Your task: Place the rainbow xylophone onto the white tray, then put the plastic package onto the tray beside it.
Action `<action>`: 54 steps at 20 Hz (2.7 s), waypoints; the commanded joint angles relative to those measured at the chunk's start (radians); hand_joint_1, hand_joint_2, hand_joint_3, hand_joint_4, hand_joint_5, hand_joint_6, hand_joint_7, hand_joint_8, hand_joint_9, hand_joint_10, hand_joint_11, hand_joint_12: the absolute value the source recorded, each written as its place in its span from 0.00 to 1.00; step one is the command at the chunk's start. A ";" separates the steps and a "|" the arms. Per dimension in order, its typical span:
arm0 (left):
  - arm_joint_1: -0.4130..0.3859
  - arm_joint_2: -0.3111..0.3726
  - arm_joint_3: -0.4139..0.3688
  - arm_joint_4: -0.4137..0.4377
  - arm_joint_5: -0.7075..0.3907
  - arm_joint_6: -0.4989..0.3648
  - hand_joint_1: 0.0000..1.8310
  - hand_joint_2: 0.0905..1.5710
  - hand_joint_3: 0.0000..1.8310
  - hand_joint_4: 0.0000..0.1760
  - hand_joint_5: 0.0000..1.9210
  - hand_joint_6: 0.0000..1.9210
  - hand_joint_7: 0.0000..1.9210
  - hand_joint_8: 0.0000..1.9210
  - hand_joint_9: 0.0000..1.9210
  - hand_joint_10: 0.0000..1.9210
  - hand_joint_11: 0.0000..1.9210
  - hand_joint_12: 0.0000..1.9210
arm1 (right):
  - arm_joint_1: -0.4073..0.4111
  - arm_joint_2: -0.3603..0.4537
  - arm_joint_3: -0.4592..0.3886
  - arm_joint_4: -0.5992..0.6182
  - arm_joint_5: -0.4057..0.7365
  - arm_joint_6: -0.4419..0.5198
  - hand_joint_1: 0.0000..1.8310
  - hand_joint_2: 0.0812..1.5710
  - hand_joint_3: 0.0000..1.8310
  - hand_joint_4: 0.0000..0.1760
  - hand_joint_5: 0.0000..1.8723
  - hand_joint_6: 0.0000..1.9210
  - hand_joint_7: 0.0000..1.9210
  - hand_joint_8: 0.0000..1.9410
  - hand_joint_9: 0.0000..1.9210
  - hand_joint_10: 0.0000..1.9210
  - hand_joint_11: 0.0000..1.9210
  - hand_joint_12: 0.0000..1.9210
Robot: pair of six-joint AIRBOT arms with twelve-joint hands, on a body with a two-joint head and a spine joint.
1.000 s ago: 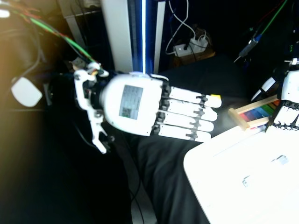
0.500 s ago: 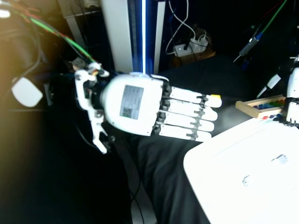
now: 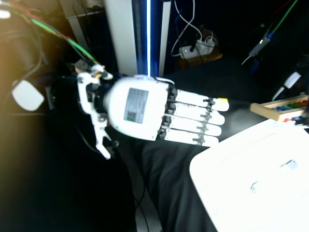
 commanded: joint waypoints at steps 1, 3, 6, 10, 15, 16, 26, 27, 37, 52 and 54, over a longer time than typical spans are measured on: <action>-0.029 -0.009 0.008 -0.005 -0.036 0.000 0.72 0.60 0.00 0.00 0.14 0.72 0.18 0.89 0.28 0.97 0.35 1.00 | 0.015 -0.003 0.004 0.059 0.103 0.007 0.47 0.52 0.00 0.00 0.10 0.00 0.14 0.00 0.14 0.00 0.10 0.08; -0.066 -0.035 0.026 0.020 -0.020 0.000 0.70 0.61 0.00 0.00 0.12 0.71 0.18 0.86 0.27 0.94 0.32 1.00 | 0.015 -0.008 0.007 0.059 0.104 0.007 0.47 0.52 0.00 0.00 0.10 0.00 0.15 0.00 0.14 0.00 0.10 0.09; -0.095 -0.103 0.083 0.020 -0.003 0.000 0.67 0.62 0.00 0.00 0.11 0.73 0.18 0.86 0.28 0.89 0.30 0.95 | 0.015 -0.009 0.007 0.059 0.104 0.007 0.46 0.51 0.00 0.00 0.10 0.00 0.15 0.00 0.15 0.00 0.12 0.09; -0.115 -0.183 0.153 -0.045 0.023 0.064 0.63 0.61 0.00 0.16 0.11 0.76 0.18 0.92 0.29 0.96 0.34 1.00 | 0.018 -0.014 0.008 0.054 0.104 0.007 0.48 0.50 0.00 0.00 0.10 0.00 0.15 0.00 0.14 0.00 0.12 0.09; -0.123 -0.301 0.265 -0.085 0.035 0.086 0.68 0.61 0.00 0.14 0.08 0.82 0.17 0.86 0.26 0.89 0.33 0.93 | 0.028 -0.027 0.015 0.045 0.112 0.007 0.46 0.48 0.00 0.00 0.11 0.00 0.15 0.00 0.17 0.01 0.15 0.10; -0.122 -0.333 0.297 -0.098 0.035 0.086 0.67 0.59 0.00 0.12 0.05 0.86 0.14 0.88 0.23 0.92 0.31 0.94 | 0.028 -0.031 0.018 0.045 0.120 0.007 0.46 0.48 0.00 0.00 0.11 0.00 0.15 0.00 0.17 0.01 0.15 0.10; -0.041 -0.478 0.491 -0.333 -0.024 0.118 0.63 0.65 0.00 0.36 0.00 0.96 0.08 0.90 0.12 0.99 0.16 1.00 | 0.077 -0.083 0.047 0.004 0.147 0.019 0.45 0.49 0.00 0.06 0.13 0.00 0.16 0.00 0.16 0.00 0.16 0.04; -0.029 -0.488 0.508 -0.356 -0.027 0.118 0.63 0.64 0.00 0.25 0.02 0.90 0.10 0.87 0.14 0.95 0.18 0.99 | 0.077 -0.084 0.047 0.003 0.147 0.019 0.45 0.49 0.00 0.10 0.13 0.00 0.17 0.00 0.16 0.00 0.17 0.04; 0.018 -0.521 0.554 -0.401 -0.003 0.117 0.56 0.60 0.00 0.00 0.19 0.21 0.26 0.23 0.27 0.31 0.13 0.54 | 0.083 -0.083 0.047 -0.005 0.147 0.022 0.46 0.51 0.00 0.17 0.13 0.00 0.16 0.00 0.16 0.00 0.17 0.03; 0.004 -0.516 0.534 -0.408 -0.023 0.114 0.48 0.48 0.00 0.06 0.06 0.00 0.06 0.00 0.07 0.00 0.04 0.17 | 0.093 -0.084 0.044 -0.019 0.147 0.039 0.44 0.50 0.00 0.11 0.12 0.00 0.15 0.00 0.14 0.00 0.15 0.02; -0.010 -0.475 0.484 -0.408 -0.059 0.114 0.43 0.46 0.00 0.57 0.01 0.00 0.00 0.00 0.00 0.00 0.00 0.12 | 0.097 -0.070 0.030 -0.031 0.147 0.043 0.41 0.51 0.00 0.20 0.07 0.00 0.10 0.00 0.08 0.00 0.10 0.00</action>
